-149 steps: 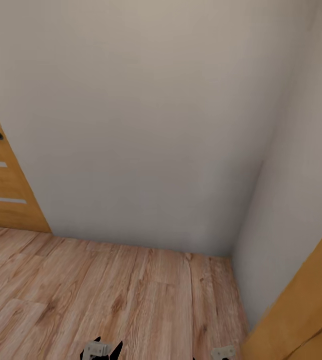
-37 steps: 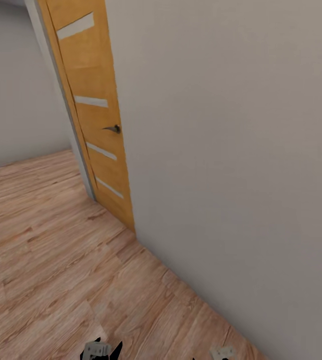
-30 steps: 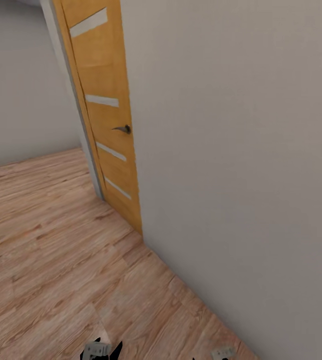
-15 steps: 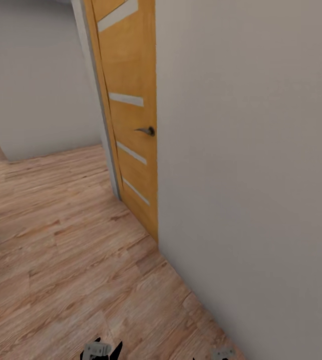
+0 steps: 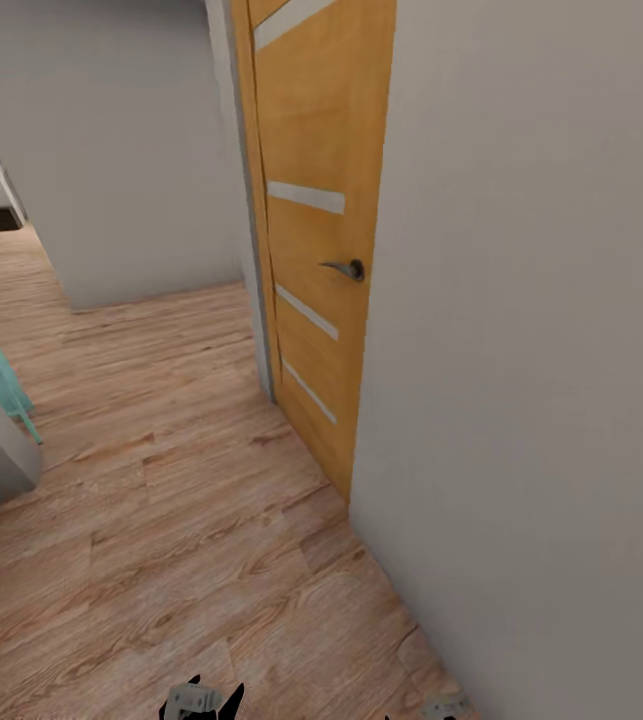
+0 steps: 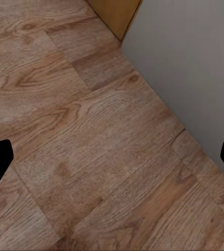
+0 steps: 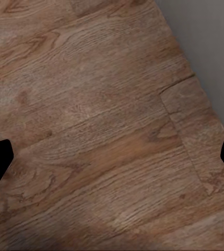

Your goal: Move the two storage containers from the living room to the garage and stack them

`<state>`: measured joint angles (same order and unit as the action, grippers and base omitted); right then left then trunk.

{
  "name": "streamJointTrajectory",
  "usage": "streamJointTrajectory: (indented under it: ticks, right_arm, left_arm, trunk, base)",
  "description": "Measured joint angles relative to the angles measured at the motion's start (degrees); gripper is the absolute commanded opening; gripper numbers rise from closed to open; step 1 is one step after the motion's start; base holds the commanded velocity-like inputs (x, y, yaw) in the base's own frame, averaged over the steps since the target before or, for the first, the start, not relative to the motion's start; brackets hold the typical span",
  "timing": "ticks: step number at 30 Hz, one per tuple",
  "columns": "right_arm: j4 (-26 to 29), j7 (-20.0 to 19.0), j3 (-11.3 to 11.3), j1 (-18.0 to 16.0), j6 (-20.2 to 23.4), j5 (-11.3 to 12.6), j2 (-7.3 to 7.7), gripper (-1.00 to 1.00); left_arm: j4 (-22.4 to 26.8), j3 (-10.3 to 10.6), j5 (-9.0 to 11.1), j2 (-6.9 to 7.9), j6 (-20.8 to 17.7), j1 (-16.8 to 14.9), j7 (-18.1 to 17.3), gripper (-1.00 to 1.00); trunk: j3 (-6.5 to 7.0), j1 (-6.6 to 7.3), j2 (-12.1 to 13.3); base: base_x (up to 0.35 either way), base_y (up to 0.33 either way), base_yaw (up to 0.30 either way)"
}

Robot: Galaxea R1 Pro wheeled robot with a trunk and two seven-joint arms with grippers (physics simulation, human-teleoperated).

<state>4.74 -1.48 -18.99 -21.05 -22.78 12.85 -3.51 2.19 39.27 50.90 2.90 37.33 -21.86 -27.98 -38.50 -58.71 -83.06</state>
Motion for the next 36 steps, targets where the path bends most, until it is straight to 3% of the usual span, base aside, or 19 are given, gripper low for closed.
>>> streamJointTrajectory:
  ticks: [15,36]
  right_arm:
    - [0.01,0.0,-0.01,0.0,0.01,0.0,0.0,1.0]
    - [0.01,0.05,0.0,0.0,0.15,0.04,0.0,1.0]
  left_arm:
    - [-0.07,-0.02,-0.01,0.05,0.01,0.0,0.04,1.0]
    - [0.01,0.04,0.0,-0.01,0.01,-0.01,0.04,1.0]
  trunk:
    - [-0.67,0.01,0.0]
    - [-1.11,0.01,0.0]
  base:
    - [0.263,0.195,0.228]
    - [0.292,0.18,0.032]
